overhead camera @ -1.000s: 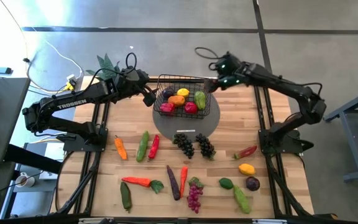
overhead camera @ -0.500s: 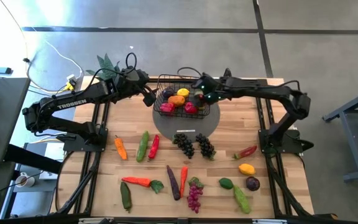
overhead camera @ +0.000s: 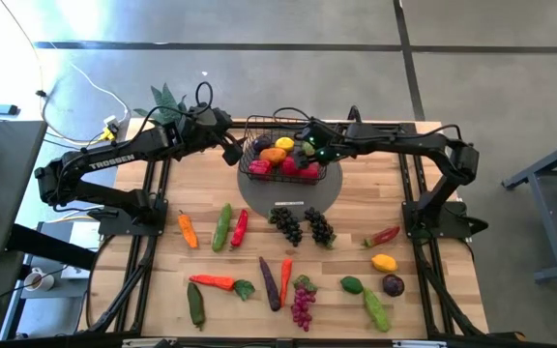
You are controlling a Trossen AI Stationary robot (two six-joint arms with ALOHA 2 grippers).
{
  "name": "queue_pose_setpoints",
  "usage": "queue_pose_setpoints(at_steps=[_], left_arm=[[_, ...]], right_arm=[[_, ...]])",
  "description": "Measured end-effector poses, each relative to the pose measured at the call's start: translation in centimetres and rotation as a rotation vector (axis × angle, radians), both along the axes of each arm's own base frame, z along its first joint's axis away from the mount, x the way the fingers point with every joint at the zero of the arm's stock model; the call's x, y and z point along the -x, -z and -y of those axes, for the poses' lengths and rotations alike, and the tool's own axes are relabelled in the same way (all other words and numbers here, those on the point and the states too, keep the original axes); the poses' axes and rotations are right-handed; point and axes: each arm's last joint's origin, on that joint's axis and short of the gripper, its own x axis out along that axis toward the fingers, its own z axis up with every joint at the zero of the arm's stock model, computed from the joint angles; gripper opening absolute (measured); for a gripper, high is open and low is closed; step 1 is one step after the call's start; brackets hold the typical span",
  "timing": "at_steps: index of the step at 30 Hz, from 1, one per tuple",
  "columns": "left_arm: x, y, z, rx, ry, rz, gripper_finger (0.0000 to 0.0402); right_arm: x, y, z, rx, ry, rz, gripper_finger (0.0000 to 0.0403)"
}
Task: Build produce basket
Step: Put the green lime into the wire basket
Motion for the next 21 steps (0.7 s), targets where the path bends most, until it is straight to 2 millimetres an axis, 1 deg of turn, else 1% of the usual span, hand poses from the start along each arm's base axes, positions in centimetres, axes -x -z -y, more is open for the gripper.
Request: queue_pose_setpoints(at_steps=[2,4,8,12,17,21], left_arm=[[0.0,0.0,0.0,0.000,0.000,0.000,0.0397],[0.0,0.0,0.0,0.000,0.000,0.000,0.0397],[0.0,0.0,0.0,0.000,0.000,0.000,0.0397],[0.0,0.0,0.0,0.000,0.000,0.000,0.0397],[0.0,0.0,0.0,0.000,0.000,0.000,0.0397],[0.0,0.0,0.0,0.000,0.000,0.000,0.0397]], right_arm=[[-0.1,0.0,0.0,0.003,-0.001,0.009,0.0395],[-0.2,-0.3,-0.2,0.009,-0.017,0.029,0.0394],[0.2,-1.6,-0.8,0.068,-0.077,0.053,0.0394],[0.6,-2.9,-1.6,0.086,-0.102,0.086,0.0393],[1.2,-4.4,-3.0,0.088,-0.145,0.137,0.0394],[1.7,-5.4,-5.0,0.055,-0.206,0.161,0.0394]])
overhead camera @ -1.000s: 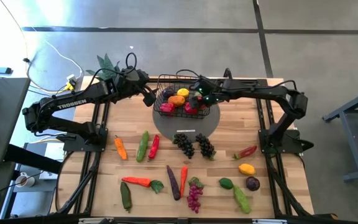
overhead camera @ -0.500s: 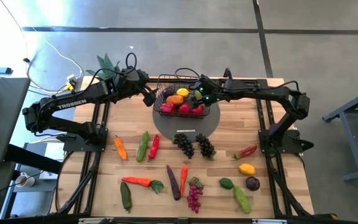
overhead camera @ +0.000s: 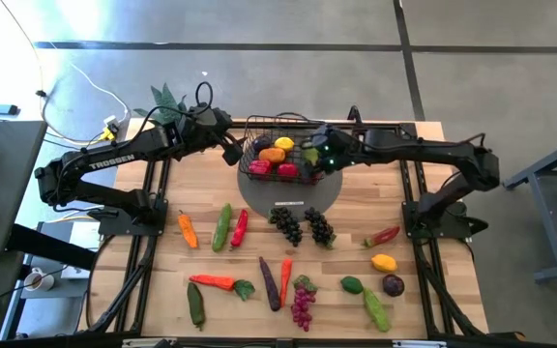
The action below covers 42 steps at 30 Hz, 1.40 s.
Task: Build produce basket
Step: Put the green lime into the wire basket
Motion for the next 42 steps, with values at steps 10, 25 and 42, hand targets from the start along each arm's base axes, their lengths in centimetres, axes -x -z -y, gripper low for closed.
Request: queue_pose_setpoints(at_steps=[10,25,42], left_arm=[[0.0,0.0,0.0,0.000,0.000,0.000,0.0397],[0.0,0.0,0.0,0.006,-0.001,0.007,0.0397],[-1.4,0.1,2.2,0.332,0.272,0.223,0.0397]], right_arm=[[1.3,0.2,-6.3,-0.151,-0.093,-0.140,0.0394],[3.1,0.6,-14.4,-0.269,-0.211,-0.266,0.0394],[5.5,2.1,-21.3,-0.267,-0.337,-0.417,0.0394]])
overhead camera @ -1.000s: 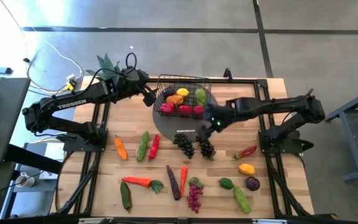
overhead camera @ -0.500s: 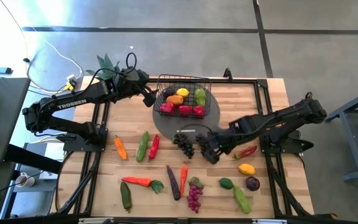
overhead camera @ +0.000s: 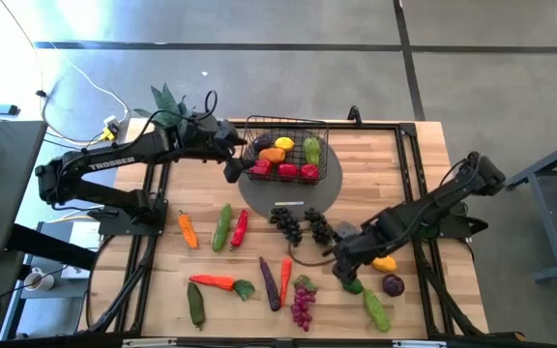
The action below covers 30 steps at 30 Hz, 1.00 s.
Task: Build produce basket
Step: Put the green lime into the wire basket
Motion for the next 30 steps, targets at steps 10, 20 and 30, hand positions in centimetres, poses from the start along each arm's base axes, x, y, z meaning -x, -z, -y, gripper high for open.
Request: queue_pose_setpoints(at_steps=[10,20,30], left_arm=[[-1.2,0.1,2.7,0.084,-0.013,0.023,0.0397],[-1.8,0.6,6.1,0.217,0.007,-0.010,0.0397],[-1.9,1.1,8.7,0.212,-0.025,-0.063,0.0397]], right_arm=[[0.5,2.1,-3.5,0.031,-0.128,-0.060,0.0394],[-0.2,5.7,-5.7,0.065,-0.201,-0.164,0.0394],[-1.5,10.4,-6.7,0.111,-0.191,-0.294,0.0394]])
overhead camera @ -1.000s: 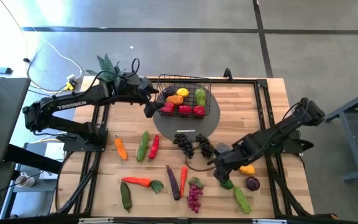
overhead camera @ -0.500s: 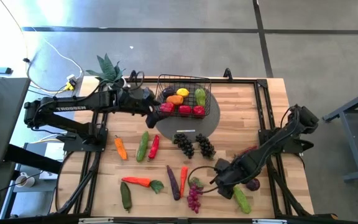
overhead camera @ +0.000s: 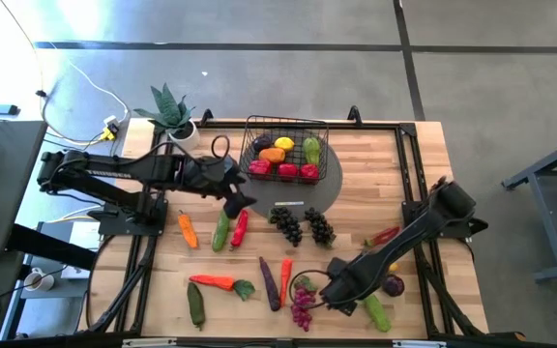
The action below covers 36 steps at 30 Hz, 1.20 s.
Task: Build produce basket
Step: Put the green lime into the wire basket
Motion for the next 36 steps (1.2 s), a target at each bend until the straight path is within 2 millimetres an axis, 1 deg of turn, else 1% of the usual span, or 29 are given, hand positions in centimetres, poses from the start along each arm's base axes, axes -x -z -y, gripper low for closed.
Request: queue_pose_setpoints(at_steps=[4,11,20,25,28,31,36], left_arm=[[0.0,0.1,0.7,0.005,0.003,-0.007,0.0397],[0.7,0.8,1.5,0.028,-0.068,-0.092,0.0397],[1.5,1.5,2.1,0.058,-0.103,-0.199,0.0397],[1.6,1.6,2.1,0.057,-0.103,-0.211,0.0397],[1.7,1.6,2.1,0.057,-0.103,-0.218,0.0397],[1.8,1.7,2.1,0.056,-0.104,-0.230,0.0397],[1.8,1.7,2.1,0.026,-0.084,-0.244,0.0397]], right_arm=[[-0.2,1.0,-0.2,0.007,-0.007,-0.031,0.0383],[-0.4,2.0,-0.3,0.034,-0.010,-0.035,0.0321],[-0.6,2.1,-0.4,0.037,-0.010,-0.015,0.0245],[-0.6,2.1,-0.4,0.038,-0.007,-0.015,0.0192],[-0.6,2.1,-0.3,0.037,-0.005,-0.015,0.0168],[-0.7,2.0,-0.3,0.035,-0.005,-0.011,0.0159],[-0.8,1.5,-0.2,0.032,0.001,0.022,0.0160]])
